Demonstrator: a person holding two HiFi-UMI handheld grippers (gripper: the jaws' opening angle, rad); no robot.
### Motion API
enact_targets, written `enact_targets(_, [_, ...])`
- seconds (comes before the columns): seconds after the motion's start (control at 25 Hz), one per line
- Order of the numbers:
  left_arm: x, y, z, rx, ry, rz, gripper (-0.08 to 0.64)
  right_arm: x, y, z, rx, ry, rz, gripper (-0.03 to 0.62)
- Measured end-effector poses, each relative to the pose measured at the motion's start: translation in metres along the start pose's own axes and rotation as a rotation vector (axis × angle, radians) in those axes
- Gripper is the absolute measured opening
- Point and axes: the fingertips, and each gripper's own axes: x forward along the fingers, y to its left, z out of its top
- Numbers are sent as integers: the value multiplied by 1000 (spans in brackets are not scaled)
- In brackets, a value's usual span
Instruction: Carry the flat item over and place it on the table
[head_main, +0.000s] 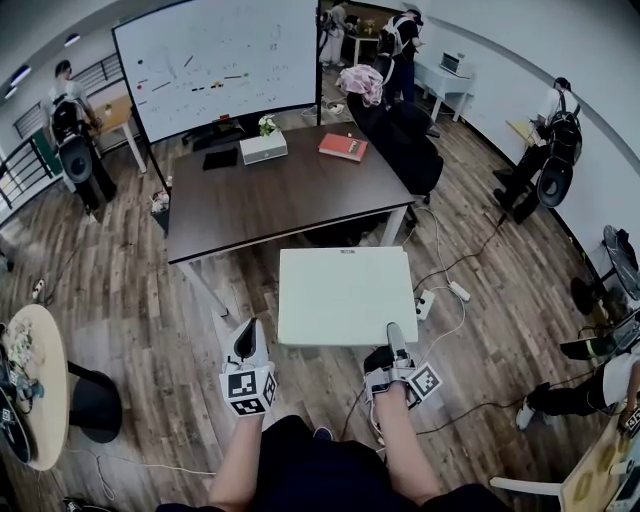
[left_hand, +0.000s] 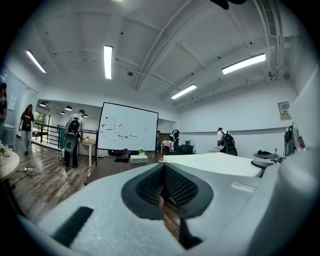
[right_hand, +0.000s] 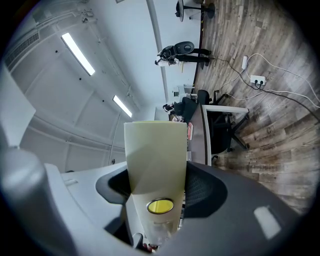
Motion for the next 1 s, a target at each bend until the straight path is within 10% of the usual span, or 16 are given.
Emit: enact_targets(1.0, [124, 18, -2, -6, -5, 1, -5, 103, -24, 35, 16, -7, 10, 279])
